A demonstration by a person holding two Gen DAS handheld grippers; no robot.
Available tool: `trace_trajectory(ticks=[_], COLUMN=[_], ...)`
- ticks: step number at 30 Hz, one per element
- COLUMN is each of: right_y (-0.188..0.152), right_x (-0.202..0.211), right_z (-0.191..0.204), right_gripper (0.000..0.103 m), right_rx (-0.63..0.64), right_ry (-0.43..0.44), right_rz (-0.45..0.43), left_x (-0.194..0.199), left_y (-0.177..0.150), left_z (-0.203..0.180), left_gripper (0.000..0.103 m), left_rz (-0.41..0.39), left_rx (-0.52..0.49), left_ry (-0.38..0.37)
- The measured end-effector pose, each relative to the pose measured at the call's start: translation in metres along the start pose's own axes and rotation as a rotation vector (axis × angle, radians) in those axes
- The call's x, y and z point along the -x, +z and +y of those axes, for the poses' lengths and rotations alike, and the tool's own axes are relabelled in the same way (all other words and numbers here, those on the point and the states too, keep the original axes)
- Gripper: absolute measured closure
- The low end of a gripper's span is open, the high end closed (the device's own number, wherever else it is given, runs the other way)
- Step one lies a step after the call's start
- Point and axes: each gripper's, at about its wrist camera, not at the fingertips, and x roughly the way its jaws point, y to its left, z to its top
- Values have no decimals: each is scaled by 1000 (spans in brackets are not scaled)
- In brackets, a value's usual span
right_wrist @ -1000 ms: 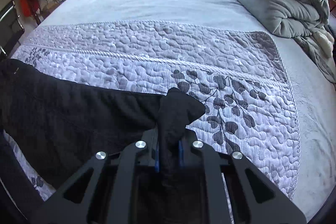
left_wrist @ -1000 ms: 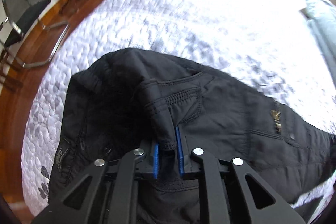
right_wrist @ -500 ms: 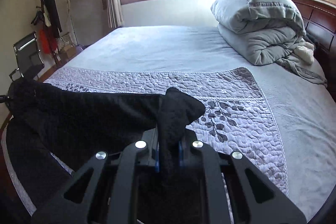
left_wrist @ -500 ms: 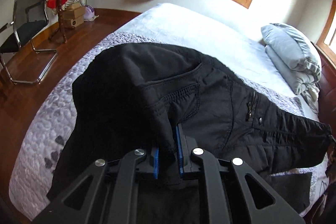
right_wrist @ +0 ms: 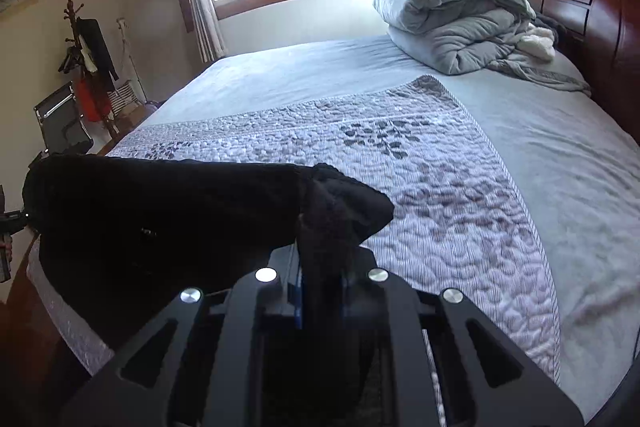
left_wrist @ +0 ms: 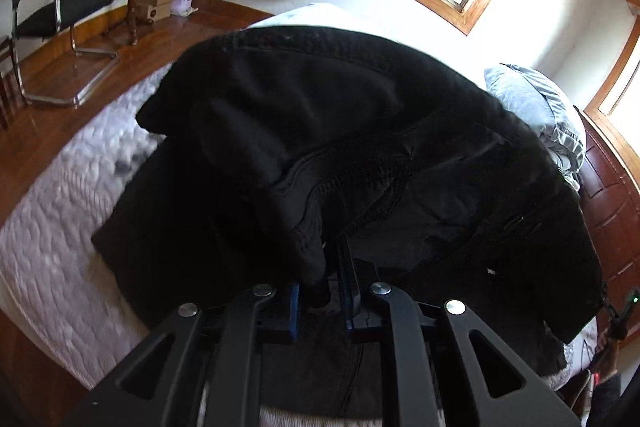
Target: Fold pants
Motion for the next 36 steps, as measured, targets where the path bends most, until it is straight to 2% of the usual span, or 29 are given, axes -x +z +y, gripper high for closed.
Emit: trace_trajectory(ticks=[4,8,12,15,16,17,19,21,24,27,29,30,33,36], right_y=[-37,-58,-71,-79,-81,-82,-85,-88,-94,-99,-102,-104,-107,-112], right_x=[11,14,14,12,13,14,17,22,31,41,46,49,56,61], right_z=[-2,-6,1,4,4,2,1,3,6,7,7,7,7,7], right_gripper=[91,91,89,83,81,79,56,52,50,43,43,43,43,43], right_rx=[-38,-55,-50,-28,-35,-46,-60,-46,-30,-37,-55,-62,-76,-85], right_ry=[-19,-47,-52,-80,-85,-83,-104,-113,-107,-111,-111,-110,-110,-116], right_rz=[35,71,105,138,141,140,150,151,167,168,172,168,165,164], left_x=[-1,-3,-2,4,7,11,20,27,40,54,63,66,69,59], left_y=[-25,-43,-56,-70,-75,-80,-89,-100,-115,-118,-111,-106,-85,-62], left_z=[13,25,37,43,46,50,62,72,76,65,54,49,40,42], left_gripper=[85,81,59,24,21,20,9,8,8,8,8,7,6,5], left_rz=[20,43,81,124,129,129,138,155,160,111,60,34,-10,-23], left_rx=[24,44,60,61,70,92,164,236,324,327,326,318,315,336], left_ry=[-21,-38,1,101,105,91,61,31,-110,-240,-329,-326,-232,-58])
